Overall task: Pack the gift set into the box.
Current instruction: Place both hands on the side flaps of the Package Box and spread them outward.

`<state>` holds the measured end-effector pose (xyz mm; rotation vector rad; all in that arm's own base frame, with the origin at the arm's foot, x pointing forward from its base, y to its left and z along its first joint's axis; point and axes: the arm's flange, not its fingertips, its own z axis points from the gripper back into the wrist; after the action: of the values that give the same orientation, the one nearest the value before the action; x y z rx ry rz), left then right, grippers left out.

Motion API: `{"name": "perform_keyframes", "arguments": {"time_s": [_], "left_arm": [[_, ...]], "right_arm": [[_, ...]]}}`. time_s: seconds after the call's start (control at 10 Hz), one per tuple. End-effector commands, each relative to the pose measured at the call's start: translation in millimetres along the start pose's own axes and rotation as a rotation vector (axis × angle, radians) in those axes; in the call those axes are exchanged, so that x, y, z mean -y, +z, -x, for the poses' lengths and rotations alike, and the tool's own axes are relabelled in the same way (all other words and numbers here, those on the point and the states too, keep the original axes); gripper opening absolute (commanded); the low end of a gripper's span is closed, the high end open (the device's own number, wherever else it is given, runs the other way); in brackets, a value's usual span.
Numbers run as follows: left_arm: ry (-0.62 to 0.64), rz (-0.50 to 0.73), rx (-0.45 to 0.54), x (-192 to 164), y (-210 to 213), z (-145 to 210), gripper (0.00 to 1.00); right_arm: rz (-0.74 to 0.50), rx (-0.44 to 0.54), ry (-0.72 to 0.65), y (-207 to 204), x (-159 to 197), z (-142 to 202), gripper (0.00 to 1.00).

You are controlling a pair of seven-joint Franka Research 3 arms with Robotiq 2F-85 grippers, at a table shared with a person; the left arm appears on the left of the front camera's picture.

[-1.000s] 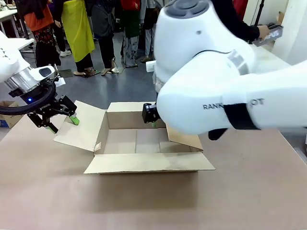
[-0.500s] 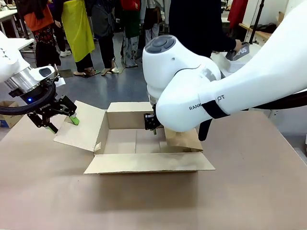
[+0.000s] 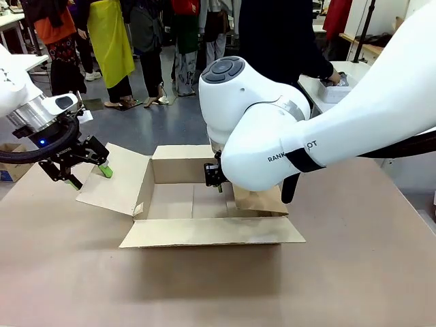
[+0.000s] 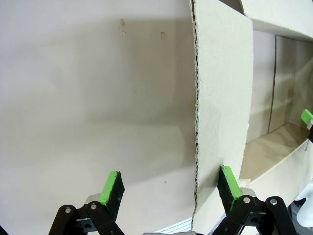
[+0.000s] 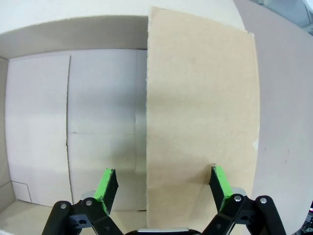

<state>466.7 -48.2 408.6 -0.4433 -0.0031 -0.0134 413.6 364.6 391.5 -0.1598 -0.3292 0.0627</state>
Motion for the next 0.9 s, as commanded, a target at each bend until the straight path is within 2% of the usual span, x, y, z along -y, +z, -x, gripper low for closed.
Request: {"name": "perform_keyframes", "arguments": {"time_s": [0.0,0.5,0.8], "left_arm": [[0.008,-0.014,0.005,0.9,1.4,2.1,1.0],[0.008,-0.014,0.005,0.9,1.4,2.1,1.0],[0.008,-0.014,0.005,0.9,1.4,2.1,1.0]], "right_arm": [[0.067,0.036,-0.004,2.0,-4.0,-7.1,1.0],[0.207,0.087,0.026,11.8,-6.3,-17.1,1.0],[0.269,0.079,0.036,16.4,0.5,-20.9,1.0]]}}
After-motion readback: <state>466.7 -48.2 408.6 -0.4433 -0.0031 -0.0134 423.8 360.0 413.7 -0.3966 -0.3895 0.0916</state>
